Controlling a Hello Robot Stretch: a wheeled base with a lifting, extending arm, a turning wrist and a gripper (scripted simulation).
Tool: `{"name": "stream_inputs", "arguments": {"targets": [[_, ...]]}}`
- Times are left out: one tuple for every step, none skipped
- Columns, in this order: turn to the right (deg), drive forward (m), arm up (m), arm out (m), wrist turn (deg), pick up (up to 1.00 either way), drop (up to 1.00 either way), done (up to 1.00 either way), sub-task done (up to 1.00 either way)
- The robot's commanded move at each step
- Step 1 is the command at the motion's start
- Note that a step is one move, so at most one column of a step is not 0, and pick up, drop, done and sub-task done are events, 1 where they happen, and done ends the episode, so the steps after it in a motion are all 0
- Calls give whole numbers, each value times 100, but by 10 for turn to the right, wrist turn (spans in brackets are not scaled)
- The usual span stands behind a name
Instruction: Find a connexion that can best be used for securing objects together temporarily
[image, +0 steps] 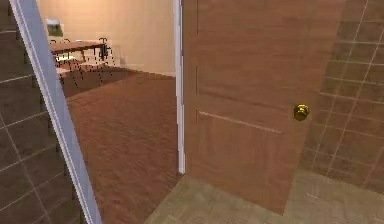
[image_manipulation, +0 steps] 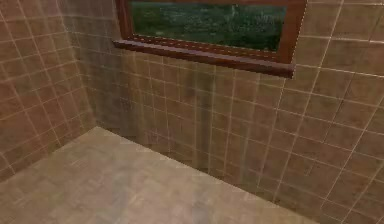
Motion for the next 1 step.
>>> {"name": "stream_inputs", "arguments": {"targets": [[-450, 0, 0, 0, 0, 0, 0, 0, 0]]}}
